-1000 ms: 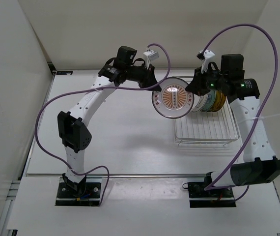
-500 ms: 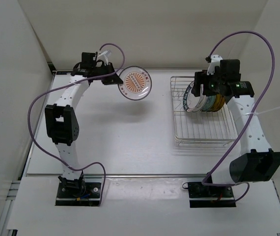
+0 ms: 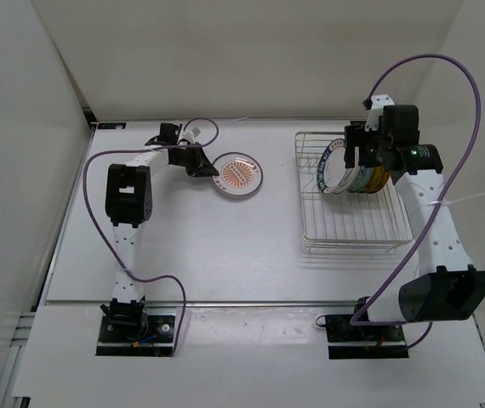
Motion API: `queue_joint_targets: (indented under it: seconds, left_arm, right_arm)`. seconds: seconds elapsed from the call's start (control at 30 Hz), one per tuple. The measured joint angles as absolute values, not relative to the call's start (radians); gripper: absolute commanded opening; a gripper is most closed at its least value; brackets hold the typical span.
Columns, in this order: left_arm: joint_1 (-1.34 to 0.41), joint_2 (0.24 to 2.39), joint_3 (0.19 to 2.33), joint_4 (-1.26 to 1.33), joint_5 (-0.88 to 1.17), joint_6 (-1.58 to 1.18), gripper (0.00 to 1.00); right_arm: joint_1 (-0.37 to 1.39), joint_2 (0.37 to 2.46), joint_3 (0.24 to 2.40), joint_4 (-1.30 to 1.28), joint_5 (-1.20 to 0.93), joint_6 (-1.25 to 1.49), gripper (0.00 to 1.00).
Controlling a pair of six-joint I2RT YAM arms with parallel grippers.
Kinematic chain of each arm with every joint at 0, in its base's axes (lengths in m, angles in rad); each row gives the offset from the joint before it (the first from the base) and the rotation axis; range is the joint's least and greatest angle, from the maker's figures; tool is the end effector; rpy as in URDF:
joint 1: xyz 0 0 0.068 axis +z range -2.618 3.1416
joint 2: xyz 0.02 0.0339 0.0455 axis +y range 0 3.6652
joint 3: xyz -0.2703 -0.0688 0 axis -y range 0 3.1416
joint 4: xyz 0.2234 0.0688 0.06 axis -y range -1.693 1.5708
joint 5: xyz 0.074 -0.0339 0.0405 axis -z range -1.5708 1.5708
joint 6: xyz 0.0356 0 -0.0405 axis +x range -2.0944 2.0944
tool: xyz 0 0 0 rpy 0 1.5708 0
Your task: Unload the plates from the dish rack
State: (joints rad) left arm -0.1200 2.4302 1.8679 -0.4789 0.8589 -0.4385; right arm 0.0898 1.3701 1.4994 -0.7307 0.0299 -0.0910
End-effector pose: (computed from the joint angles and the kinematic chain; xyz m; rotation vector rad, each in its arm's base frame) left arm 0.4881 -0.0860 0.1377 -0.0923 2.5852 -1.3220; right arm 0.2693 0.0232 0.4047 -0.1791 2.1647 -0.0332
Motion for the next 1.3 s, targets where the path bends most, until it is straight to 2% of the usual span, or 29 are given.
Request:
queue_joint_targets:
  seconds: [0.1,0.2,0.23,0.27,0.37,0.43,0.53,0.7,0.9,1.07,1.23,1.3]
  left_arm:
    - [-0.120,2.429,1.880,-0.463,0.860,-0.447,0.11]
    - [-0.120,2.429,1.879,-0.463,0.861,-0.445,0.44]
    - [-0.120,2.429,1.878,-0.466,0.860,-0.445,0.61]
    - [-0.120,2.429,1.878,-0.467,0.859,-0.439,0.68]
    - [-0.120,2.429,1.878,-0.473,0.859,-0.435,0.79]
    - [-0.120,2.424,1.878,-0.475,0.870,-0.429,0.94]
    - [-0.120,2.402,1.878,-0.503,0.857,-0.387,1.00]
    - [-0.118,2.338,1.862,-0.611,0.736,-0.271,1.00]
    - [-0.073,2.044,1.677,-0.652,0.517,-0.139,1.00]
    - [0.001,1.798,1.629,-0.643,0.358,-0.065,1.00]
    - [0.043,1.605,1.559,-0.631,0.263,-0.019,1.00]
    - [0.042,1.557,1.532,-0.632,0.241,-0.006,1.00]
  right_arm:
    - [0.090,1.367,1.499,-0.730,0.031,-0.097,0.81]
    - [0.091,1.368,1.496,-0.730,0.041,-0.107,0.81]
    - [0.093,1.370,1.496,-0.730,0.047,-0.110,0.81]
    - [0.095,1.375,1.496,-0.730,0.052,-0.113,0.81]
    - [0.101,1.406,1.498,-0.733,0.060,-0.120,0.81]
    - [0.106,1.430,1.499,-0.736,0.065,-0.124,0.81]
    - [0.127,1.463,1.512,-0.747,0.093,-0.141,0.79]
    - [0.193,1.531,1.576,-0.750,0.162,-0.172,0.72]
    - [0.205,1.610,1.599,-0.722,0.220,-0.195,0.70]
    - [0.179,1.673,1.600,-0.704,0.230,-0.204,0.70]
    - [0.159,1.705,1.601,-0.697,0.225,-0.212,0.61]
    - [0.157,1.718,1.602,-0.696,0.222,-0.216,0.54]
